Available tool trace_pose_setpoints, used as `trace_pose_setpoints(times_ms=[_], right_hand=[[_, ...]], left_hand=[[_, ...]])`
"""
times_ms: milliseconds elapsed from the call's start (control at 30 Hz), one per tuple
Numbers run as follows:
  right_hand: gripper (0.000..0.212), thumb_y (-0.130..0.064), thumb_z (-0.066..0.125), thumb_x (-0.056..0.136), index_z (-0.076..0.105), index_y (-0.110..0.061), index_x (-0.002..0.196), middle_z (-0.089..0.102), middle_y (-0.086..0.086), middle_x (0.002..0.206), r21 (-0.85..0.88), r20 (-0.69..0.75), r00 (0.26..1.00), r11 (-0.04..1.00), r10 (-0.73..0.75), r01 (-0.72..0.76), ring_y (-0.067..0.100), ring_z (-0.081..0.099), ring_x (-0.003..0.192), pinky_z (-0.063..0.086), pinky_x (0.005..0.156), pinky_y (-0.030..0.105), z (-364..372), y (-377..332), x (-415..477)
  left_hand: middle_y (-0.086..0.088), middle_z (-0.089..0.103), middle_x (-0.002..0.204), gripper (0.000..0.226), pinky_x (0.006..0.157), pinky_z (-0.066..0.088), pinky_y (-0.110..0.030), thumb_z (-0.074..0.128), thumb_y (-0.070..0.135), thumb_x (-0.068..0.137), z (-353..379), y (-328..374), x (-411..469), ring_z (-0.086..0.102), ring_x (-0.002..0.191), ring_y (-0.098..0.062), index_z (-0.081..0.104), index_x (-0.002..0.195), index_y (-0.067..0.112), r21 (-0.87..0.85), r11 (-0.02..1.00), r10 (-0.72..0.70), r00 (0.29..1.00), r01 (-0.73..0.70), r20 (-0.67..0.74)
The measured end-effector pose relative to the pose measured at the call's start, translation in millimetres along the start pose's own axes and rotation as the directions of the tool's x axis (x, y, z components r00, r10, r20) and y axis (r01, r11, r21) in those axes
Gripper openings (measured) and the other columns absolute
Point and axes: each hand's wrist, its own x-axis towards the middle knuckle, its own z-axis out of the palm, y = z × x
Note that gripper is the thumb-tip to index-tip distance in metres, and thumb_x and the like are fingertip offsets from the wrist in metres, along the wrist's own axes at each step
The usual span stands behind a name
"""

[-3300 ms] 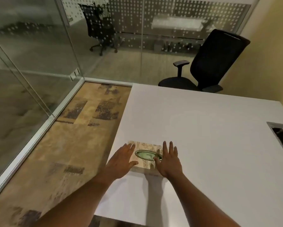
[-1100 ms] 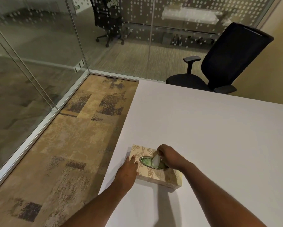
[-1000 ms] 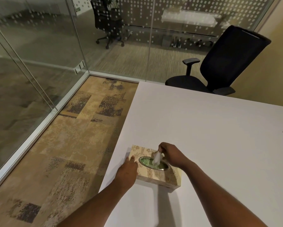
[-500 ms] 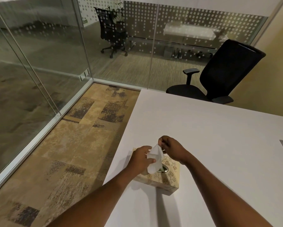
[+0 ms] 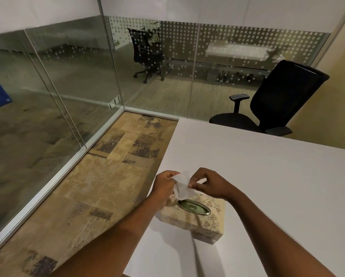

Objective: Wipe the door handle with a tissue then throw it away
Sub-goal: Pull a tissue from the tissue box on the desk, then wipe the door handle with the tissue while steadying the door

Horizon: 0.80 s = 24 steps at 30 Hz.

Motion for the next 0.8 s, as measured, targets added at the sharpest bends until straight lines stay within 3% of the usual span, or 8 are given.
trace_pose_setpoints(times_ms=[100, 233, 333, 567, 667, 733, 800], right_hand=[[0.03, -0.037, 0.067, 0.085, 0.055, -0.011, 0.085, 0.063, 0.007, 0.09, 0.18, -0.028, 0.989, 0.974, 0.146, -0.139, 0.015, 0.061, 0.078, 0.052, 0.07, 0.03, 1.1, -4.7, -0.3], [0.03, -0.034, 0.066, 0.087, 0.049, -0.01, 0.095, 0.065, 0.017, 0.099, 0.47, 0.071, 0.932, 0.812, 0.357, -0.347, 0.021, 0.063, 0.08, 0.051, 0.074, 0.035, 13.4, -6.2, -3.8], [0.025, -0.033, 0.066, 0.087, 0.057, -0.013, 0.098, 0.067, 0.012, 0.1, 0.535, 0.071, 0.925, 0.768, 0.373, -0.352, 0.019, 0.063, 0.085, 0.046, 0.075, 0.034, 19.2, -6.5, -6.5], [0.016, -0.014, 0.068, 0.087, 0.059, -0.008, 0.099, 0.065, 0.013, 0.094, 0.644, 0.19, 0.91, 0.653, 0.369, -0.4, 0.022, 0.063, 0.086, 0.051, 0.079, 0.04, 23.8, -11.2, -4.6], [0.008, -0.008, 0.063, 0.089, 0.056, -0.005, 0.089, 0.062, 0.016, 0.09, 0.688, 0.215, 0.924, 0.623, 0.317, -0.374, 0.026, 0.062, 0.084, 0.055, 0.079, 0.039, 25.2, -16.0, -0.4], [0.009, -0.006, 0.063, 0.088, 0.056, -0.006, 0.083, 0.063, 0.015, 0.087, 0.717, 0.204, 0.93, 0.601, 0.306, -0.355, 0.027, 0.063, 0.082, 0.057, 0.074, 0.036, 27.4, -21.3, 3.3], [0.011, -0.006, 0.065, 0.087, 0.057, -0.008, 0.081, 0.064, 0.015, 0.088, 0.709, 0.162, 0.931, 0.618, 0.328, -0.341, 0.027, 0.063, 0.082, 0.057, 0.069, 0.035, 29.6, -26.4, 8.2]], left_hand=[[-0.018, 0.066, 0.101, 0.019, 0.086, 0.052, -0.049, 0.051, -0.002, 0.089, -2.1, 5.0, -7.0, 0.061, 0.092, -0.031, 0.067, 0.098, 0.004, -0.007, 1.0, 0.021, 1.0, -0.021, 0.011], [-0.018, 0.064, 0.106, 0.024, 0.086, 0.052, -0.047, 0.049, -0.003, 0.091, -2.0, 9.0, -13.3, 0.061, 0.095, -0.03, 0.063, 0.11, -0.001, -0.07, 0.997, 0.042, 0.999, -0.04, 0.025], [-0.012, 0.065, 0.1, 0.026, 0.073, 0.054, -0.034, 0.045, -0.006, 0.092, -3.9, 13.1, -15.7, 0.063, 0.084, -0.025, 0.061, 0.112, 0.001, -0.142, 0.99, 0.032, 0.997, -0.022, 0.064], [-0.01, 0.065, 0.09, 0.03, 0.056, 0.059, -0.028, 0.035, -0.009, 0.094, -9.2, 16.4, -22.2, 0.063, 0.075, -0.024, 0.061, 0.1, 0.005, -0.26, 0.964, -0.02, 0.994, 0.048, 0.109], [-0.01, 0.065, 0.089, 0.028, 0.057, 0.059, -0.029, 0.036, -0.008, 0.094, -14.2, 18.8, -25.3, 0.063, 0.076, -0.024, 0.06, 0.099, 0.005, -0.267, 0.963, -0.018, 0.996, 0.042, 0.091], [-0.011, 0.066, 0.089, 0.029, 0.059, 0.059, -0.03, 0.037, -0.01, 0.092, -19.8, 23.1, -28.0, 0.064, 0.075, -0.025, 0.06, 0.105, 0.002, -0.261, 0.965, 0.006, 0.997, 0.014, 0.076], [-0.015, 0.066, 0.093, 0.03, 0.064, 0.058, -0.034, 0.039, -0.013, 0.088, -28.8, 28.5, -31.6, 0.063, 0.078, -0.027, 0.063, 0.099, 0.001, -0.248, 0.969, 0.025, 0.998, -0.009, 0.064]])
